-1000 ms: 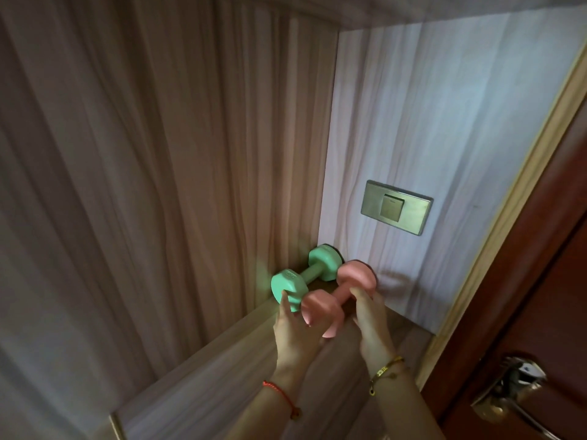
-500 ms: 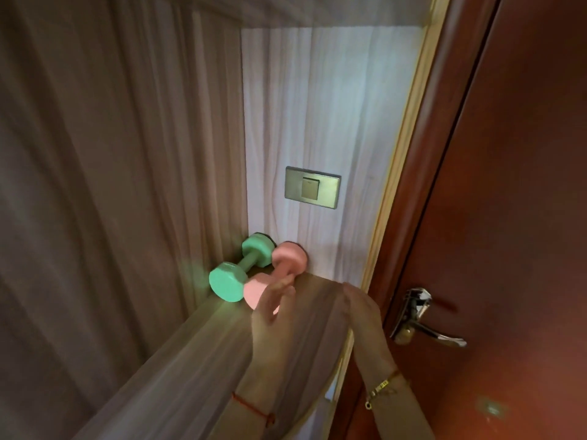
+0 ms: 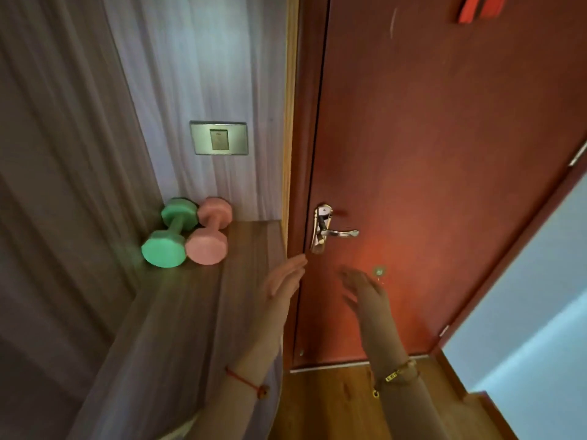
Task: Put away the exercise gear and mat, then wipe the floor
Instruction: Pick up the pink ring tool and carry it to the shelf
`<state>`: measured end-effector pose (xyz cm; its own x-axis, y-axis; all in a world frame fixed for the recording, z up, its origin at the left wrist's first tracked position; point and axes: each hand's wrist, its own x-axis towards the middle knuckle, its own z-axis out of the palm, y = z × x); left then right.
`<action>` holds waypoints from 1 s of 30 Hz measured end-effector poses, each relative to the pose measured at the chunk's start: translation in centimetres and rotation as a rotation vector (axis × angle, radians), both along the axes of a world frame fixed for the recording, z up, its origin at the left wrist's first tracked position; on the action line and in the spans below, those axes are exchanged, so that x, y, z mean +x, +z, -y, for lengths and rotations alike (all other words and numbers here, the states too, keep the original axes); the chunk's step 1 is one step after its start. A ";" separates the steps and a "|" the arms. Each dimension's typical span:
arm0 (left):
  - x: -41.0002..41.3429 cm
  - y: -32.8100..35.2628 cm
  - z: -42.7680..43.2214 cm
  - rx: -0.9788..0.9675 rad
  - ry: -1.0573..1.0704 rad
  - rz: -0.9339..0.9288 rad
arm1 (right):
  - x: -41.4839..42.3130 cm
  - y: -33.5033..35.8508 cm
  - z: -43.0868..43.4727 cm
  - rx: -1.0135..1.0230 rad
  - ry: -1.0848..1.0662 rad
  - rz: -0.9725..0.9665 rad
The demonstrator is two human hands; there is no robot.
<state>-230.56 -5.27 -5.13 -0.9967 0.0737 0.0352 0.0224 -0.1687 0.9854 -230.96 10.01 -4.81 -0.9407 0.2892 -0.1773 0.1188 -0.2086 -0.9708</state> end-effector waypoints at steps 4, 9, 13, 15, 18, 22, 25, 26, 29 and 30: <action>1.6 -0.6 -2.8 0.071 -0.108 -0.005 | 4.5 0.3 -2.1 0.066 -0.122 0.006; 3.6 -0.3 -6.6 0.087 -0.309 0.021 | 9.7 0.4 -5.4 0.116 -0.328 0.011; 5.6 -0.2 -9.8 0.047 -0.466 0.016 | 14.1 0.4 -7.7 0.154 -0.460 0.008; 6.7 -0.4 -11.3 0.034 -0.541 -0.011 | 16.1 0.4 -8.7 0.169 -0.521 0.014; 8.4 -0.5 -13.5 0.028 -0.642 -0.024 | 19.0 0.4 -10.1 0.160 -0.616 0.036; 11.1 -0.2 -16.5 0.043 -0.720 0.006 | 22.8 0.6 -11.8 0.136 -0.745 0.065; 13.7 -0.2 -18.7 0.042 -0.799 0.021 | 26.1 0.3 -13.2 0.131 -0.821 0.071; 14.8 -0.2 -19.4 0.045 -0.828 0.024 | 27.3 0.1 -13.7 0.131 -0.846 0.079; 18.2 -0.3 -21.7 0.044 -0.905 0.037 | 31.4 -0.4 -15.0 0.135 -0.917 0.106; 19.4 -0.4 -22.5 0.043 -0.930 0.041 | 32.8 -0.4 -15.5 0.131 -0.939 0.111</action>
<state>-211.12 17.24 -5.50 -0.5378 0.8428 0.0224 -0.1748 -0.1375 0.9750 -198.15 25.54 -5.24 -0.2943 0.9416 -0.1637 0.0510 -0.1556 -0.9865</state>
